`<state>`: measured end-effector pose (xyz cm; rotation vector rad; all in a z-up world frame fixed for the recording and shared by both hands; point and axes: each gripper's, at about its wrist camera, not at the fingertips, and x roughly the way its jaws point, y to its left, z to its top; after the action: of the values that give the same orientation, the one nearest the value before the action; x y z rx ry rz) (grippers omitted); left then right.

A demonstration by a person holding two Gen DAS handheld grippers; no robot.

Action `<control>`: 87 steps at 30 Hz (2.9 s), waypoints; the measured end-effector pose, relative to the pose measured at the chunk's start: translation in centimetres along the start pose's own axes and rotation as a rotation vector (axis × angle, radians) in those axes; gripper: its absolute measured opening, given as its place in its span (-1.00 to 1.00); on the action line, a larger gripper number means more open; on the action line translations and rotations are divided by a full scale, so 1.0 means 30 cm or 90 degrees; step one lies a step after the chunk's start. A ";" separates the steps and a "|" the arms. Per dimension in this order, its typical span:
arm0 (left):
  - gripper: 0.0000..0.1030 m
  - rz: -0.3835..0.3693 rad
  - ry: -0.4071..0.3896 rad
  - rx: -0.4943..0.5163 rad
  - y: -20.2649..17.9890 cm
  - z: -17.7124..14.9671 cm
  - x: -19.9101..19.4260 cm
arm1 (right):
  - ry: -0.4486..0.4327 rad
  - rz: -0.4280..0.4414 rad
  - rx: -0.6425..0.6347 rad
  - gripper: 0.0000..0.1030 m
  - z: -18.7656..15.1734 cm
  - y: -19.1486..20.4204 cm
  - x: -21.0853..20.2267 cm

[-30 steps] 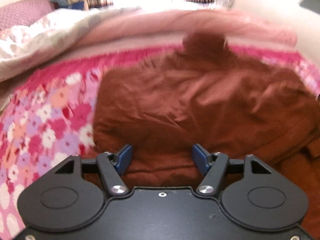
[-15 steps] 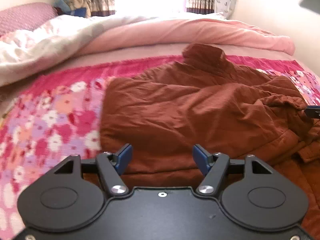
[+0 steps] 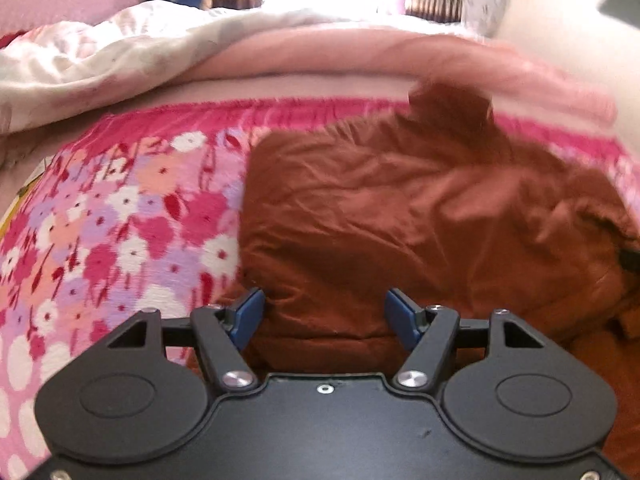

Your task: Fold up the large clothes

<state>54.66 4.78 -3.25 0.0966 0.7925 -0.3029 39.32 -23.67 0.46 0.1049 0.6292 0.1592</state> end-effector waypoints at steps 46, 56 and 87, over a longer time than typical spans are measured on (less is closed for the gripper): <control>0.57 0.016 0.013 0.050 0.016 -0.358 -0.340 | -0.015 -0.079 -0.086 -0.24 -0.205 0.045 -0.428; 0.58 0.009 0.027 -0.046 0.141 -0.711 -0.551 | -0.007 -0.126 -0.001 0.01 -0.475 -0.057 -0.686; -0.77 -0.089 0.060 -0.156 0.152 -0.652 -0.498 | -0.023 -0.037 0.110 -0.59 -0.641 -0.154 -0.716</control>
<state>32.75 16.46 -6.42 -0.1771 0.9259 -0.3333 11.35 -31.12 -3.30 0.2551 0.6093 0.0459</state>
